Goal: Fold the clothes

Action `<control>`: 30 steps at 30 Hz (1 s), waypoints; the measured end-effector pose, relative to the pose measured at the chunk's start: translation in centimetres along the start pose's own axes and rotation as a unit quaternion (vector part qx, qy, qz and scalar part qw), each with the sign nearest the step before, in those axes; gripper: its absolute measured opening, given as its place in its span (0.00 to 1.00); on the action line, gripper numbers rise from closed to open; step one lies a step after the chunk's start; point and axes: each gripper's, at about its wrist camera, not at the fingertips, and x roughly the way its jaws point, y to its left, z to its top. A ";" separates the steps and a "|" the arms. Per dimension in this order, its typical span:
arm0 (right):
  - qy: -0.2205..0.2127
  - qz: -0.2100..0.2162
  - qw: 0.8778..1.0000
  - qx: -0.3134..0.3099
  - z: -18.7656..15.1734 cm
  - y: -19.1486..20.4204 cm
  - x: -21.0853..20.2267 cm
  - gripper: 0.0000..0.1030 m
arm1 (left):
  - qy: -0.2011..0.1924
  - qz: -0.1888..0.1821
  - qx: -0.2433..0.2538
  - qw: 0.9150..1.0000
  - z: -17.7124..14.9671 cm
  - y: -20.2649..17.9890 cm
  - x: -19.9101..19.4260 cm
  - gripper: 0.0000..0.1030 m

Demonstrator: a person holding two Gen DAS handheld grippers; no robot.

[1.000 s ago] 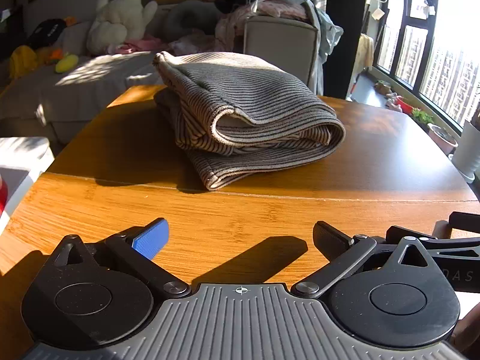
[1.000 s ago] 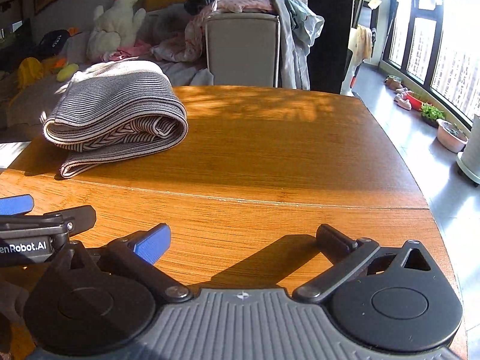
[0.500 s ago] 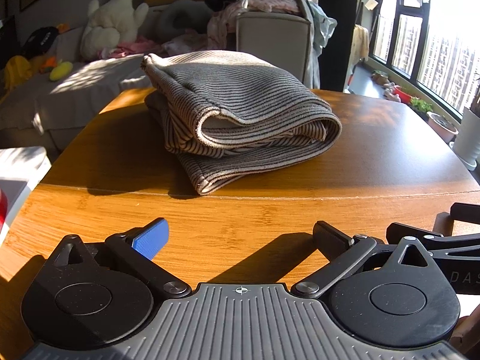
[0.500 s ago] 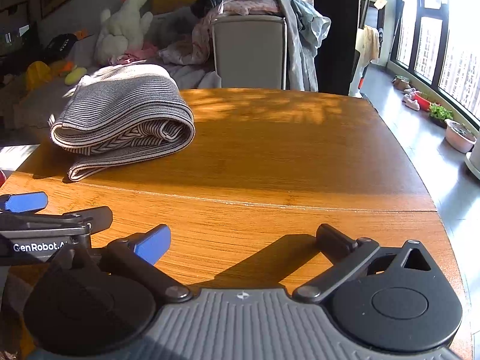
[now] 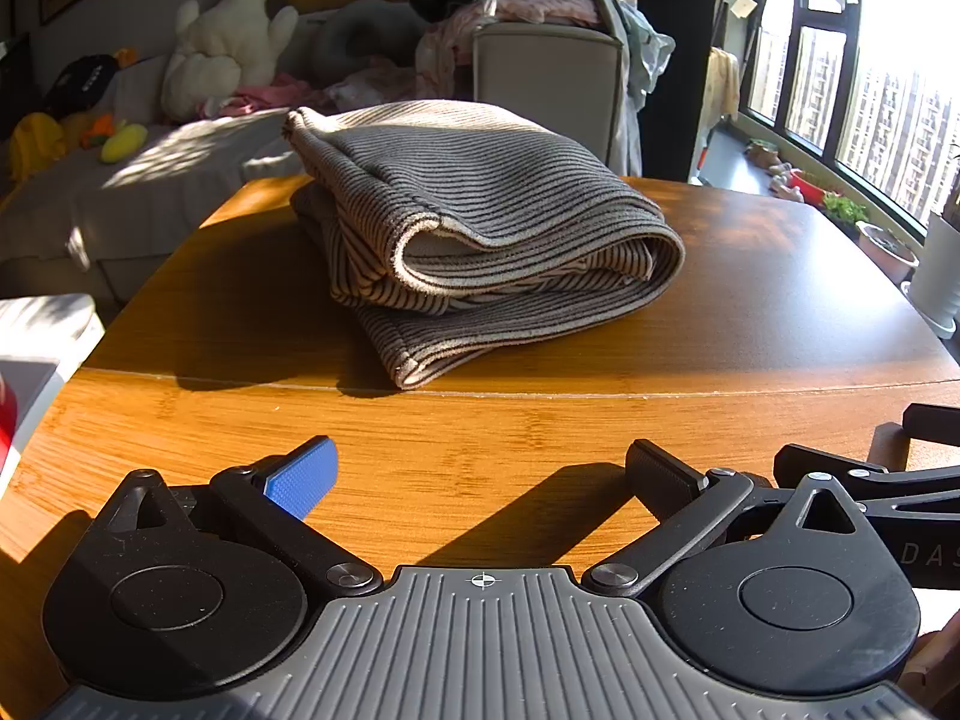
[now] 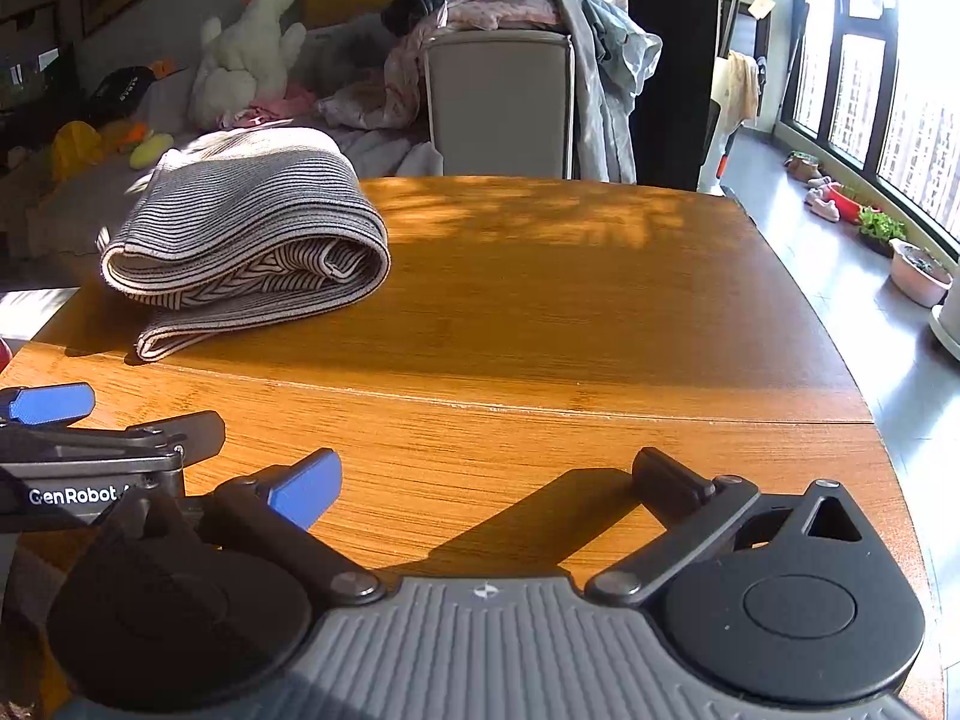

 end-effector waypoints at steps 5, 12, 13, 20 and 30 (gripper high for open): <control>0.000 0.000 1.000 0.000 0.0 0.0 0.0 1.00 | 0.000 0.000 0.000 1.000 0.0 0.0 0.0 1.00; 0.000 0.003 1.000 -0.002 0.0 0.0 0.0 1.00 | 0.000 0.000 0.000 1.000 0.0 0.0 0.1 1.00; 0.000 0.003 1.000 -0.002 0.0 0.0 0.0 1.00 | 0.000 0.000 0.000 1.000 0.0 0.0 0.1 1.00; 0.001 0.008 1.000 -0.006 0.0 0.0 0.1 1.00 | 0.000 0.001 0.000 1.000 0.0 0.0 0.0 1.00; 0.006 0.015 0.999 -0.028 0.2 0.3 0.4 1.00 | 0.001 0.013 -0.010 1.000 -0.1 0.2 -0.2 1.00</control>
